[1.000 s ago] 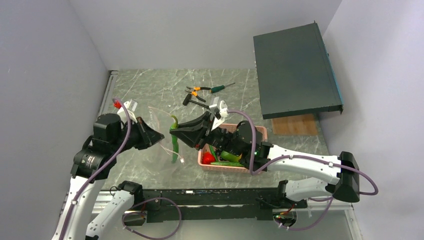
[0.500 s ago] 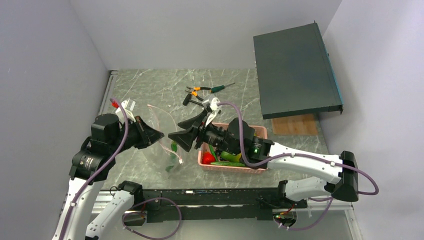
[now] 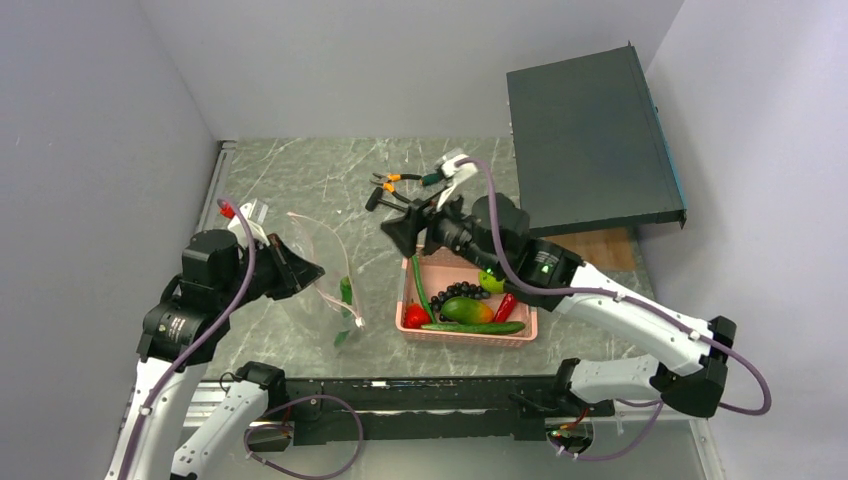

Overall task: Place the food in the zip-top bag and seal the zipper
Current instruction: Place the fake vegetable in the zipper food storage bag, then pick up the fake vegetable from the bin.

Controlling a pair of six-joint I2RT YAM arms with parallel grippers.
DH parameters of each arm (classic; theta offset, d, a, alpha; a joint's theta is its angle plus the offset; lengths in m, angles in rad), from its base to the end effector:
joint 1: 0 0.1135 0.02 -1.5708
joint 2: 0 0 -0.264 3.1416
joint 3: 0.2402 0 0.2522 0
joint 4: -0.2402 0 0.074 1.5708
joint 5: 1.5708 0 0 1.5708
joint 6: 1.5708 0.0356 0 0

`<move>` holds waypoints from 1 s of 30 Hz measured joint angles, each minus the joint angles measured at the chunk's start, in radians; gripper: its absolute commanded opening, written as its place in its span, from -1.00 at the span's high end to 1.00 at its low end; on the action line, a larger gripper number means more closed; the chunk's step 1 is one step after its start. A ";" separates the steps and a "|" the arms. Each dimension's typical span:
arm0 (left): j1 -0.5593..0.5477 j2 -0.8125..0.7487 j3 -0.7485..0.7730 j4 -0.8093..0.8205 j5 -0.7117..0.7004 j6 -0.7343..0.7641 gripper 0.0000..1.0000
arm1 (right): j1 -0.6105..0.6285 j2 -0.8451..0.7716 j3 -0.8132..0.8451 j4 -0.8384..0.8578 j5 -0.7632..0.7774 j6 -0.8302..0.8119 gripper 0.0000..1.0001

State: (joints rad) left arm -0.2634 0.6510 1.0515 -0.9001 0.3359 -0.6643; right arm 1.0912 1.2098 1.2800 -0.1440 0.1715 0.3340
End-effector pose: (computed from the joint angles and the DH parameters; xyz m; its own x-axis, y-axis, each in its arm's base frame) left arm 0.0999 -0.0391 0.3727 -0.6880 -0.4173 -0.5938 0.1283 0.7353 -0.6655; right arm 0.1326 0.2418 0.4295 -0.2930 0.1368 -0.9463 -0.7405 0.5936 0.3151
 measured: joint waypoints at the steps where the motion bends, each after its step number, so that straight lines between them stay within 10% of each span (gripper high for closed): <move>1: 0.000 -0.003 0.000 -0.003 -0.003 0.002 1.00 | -0.032 -0.013 -0.015 -0.013 0.001 -0.001 -0.25; 30: 0.000 -0.027 -0.004 -0.003 -0.019 0.019 1.00 | -0.220 0.367 -0.233 -0.030 0.001 0.028 0.14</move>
State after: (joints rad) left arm -0.2634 0.6235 1.0477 -0.9031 0.3168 -0.6449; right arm 0.8711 1.5764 1.0473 -0.1741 0.1726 0.3622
